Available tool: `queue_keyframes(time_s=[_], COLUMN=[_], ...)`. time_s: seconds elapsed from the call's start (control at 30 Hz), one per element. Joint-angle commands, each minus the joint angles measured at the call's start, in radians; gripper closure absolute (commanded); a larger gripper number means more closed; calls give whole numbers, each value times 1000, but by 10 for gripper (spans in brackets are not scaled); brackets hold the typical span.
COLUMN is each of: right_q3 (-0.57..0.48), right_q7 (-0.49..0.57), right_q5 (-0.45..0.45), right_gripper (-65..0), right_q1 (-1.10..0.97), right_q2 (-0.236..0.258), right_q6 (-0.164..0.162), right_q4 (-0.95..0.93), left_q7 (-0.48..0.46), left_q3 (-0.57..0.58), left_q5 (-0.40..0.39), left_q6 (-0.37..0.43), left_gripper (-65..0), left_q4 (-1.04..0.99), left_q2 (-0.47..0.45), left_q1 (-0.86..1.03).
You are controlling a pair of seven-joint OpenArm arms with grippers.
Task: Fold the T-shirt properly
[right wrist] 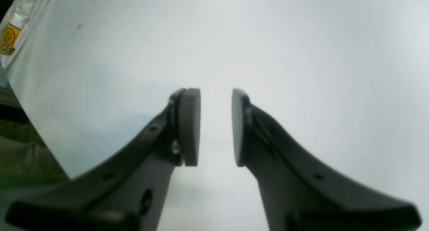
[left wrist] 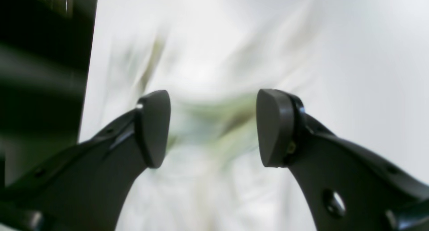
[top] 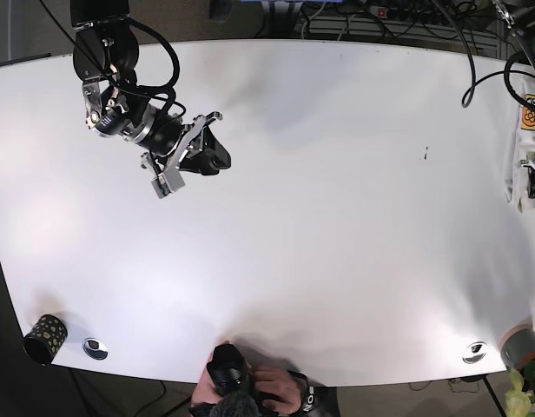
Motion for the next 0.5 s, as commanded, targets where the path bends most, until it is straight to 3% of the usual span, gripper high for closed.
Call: queue_keyframes(time_s=[0.0, 0.13, 0.23, 0.47], right_q3=[32, 29, 30, 35], right_q7=[54, 70, 71, 73], right_q5=[-5, -126, -200, -239], right_gripper=[-144, -144, -144, -144], right_q1=[12, 12, 9, -40], right_q2=[12, 1, -17, -34], right_q6=[3, 3, 6, 9], right_q4=[18, 23, 23, 76], left_q7=[-12, -12, -12, -12], left_q3=[63, 173, 180, 178], left_q5=[44, 121, 149, 144], left_q6=[3, 3, 3, -3], left_gripper=[-371, -371, -371, -371], left_q4=[70, 133, 165, 186], left_q2=[32, 124, 178, 196], left_q1=[-13, -55, -53, -56])
